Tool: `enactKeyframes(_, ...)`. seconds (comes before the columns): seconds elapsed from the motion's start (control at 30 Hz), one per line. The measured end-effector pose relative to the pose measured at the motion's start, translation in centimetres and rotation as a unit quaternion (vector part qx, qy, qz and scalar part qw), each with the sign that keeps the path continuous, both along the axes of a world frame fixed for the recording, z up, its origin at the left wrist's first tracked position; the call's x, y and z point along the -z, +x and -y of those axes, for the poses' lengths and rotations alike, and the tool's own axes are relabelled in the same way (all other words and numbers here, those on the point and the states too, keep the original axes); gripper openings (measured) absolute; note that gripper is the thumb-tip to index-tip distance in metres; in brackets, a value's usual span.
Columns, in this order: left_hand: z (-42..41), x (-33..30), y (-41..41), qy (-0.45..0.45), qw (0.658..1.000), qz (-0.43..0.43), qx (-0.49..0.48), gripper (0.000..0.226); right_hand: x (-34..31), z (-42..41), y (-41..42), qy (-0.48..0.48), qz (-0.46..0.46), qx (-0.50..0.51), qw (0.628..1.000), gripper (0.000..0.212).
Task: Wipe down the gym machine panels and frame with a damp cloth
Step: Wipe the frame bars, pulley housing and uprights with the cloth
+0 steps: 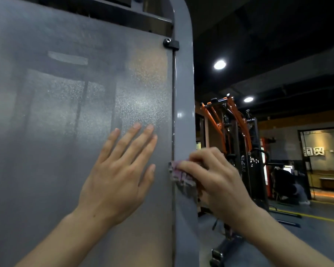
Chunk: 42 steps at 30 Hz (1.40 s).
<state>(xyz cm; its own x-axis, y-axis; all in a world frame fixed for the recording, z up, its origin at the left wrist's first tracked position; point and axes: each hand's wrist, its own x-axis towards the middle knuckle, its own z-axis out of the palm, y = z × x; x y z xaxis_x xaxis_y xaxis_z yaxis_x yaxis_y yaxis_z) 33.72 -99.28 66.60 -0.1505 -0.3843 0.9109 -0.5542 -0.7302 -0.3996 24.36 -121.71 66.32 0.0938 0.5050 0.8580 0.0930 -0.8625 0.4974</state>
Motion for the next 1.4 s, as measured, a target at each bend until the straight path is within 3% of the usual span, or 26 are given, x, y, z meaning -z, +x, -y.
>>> enactKeyframes(0.17, -0.4, 0.2, 0.4, 0.004, 1.0, 0.015, -0.001, 0.058, -9.8, -1.4, 0.1, 0.053, 0.035, 0.02, 0.998, 0.036)
enactKeyframes(0.23, -0.5, 0.5, 0.6, 0.002, 1.0, 0.02, -0.004, 0.059, -10.6, -1.7, 0.6, 0.073, 0.043, 0.007, 0.996, 0.032)
enactKeyframes(0.37, -0.7, 1.2, 0.7, -0.003, 1.0, 0.024, -0.01, 0.058, -3.5, -1.6, 0.9, 0.094, 0.011, -0.022, 0.995, 0.028)
enactKeyframes(0.47, -0.7, 1.6, 0.7, -0.002, 1.0, 0.023, -0.017, 0.058, 2.3, -0.7, 0.3, 0.046, -0.05, -0.025, 0.997, 0.027)
enactKeyframes(0.53, -0.7, 1.7, 0.8, -0.001, 0.999, 0.026, -0.023, 0.059, 1.4, -0.2, -0.1, 0.027, -0.075, -0.027, 0.996, 0.025)
enactKeyframes(0.7, -0.4, 1.8, 0.9, -0.01, 0.999, 0.03, -0.026, 0.059, -3.9, -1.3, 0.0, 0.097, -0.031, -0.023, 0.995, 0.023)
enactKeyframes(0.9, -0.3, 1.8, 0.8, -0.016, 0.999, 0.031, -0.026, 0.057, 4.8, -0.2, -1.2, 0.014, -0.109, -0.045, 0.993, 0.027)
enactKeyframes(0.97, -0.3, 1.9, 0.8, -0.017, 0.999, 0.036, -0.027, 0.057, 5.1, 0.4, -1.3, -0.005, -0.125, -0.03, 0.992, 0.029)
enactKeyframes(1.17, -0.3, 1.9, 0.8, -0.018, 0.999, 0.034, -0.024, 0.057, -0.1, 0.0, -0.6, 0.112, -0.056, -0.05, 0.991, 0.027)
enactKeyframes(1.4, -0.3, 2.0, 0.9, -0.021, 0.998, 0.044, -0.026, 0.057, 8.2, 0.4, -1.2, 0.066, -0.099, -0.039, 0.992, 0.034)
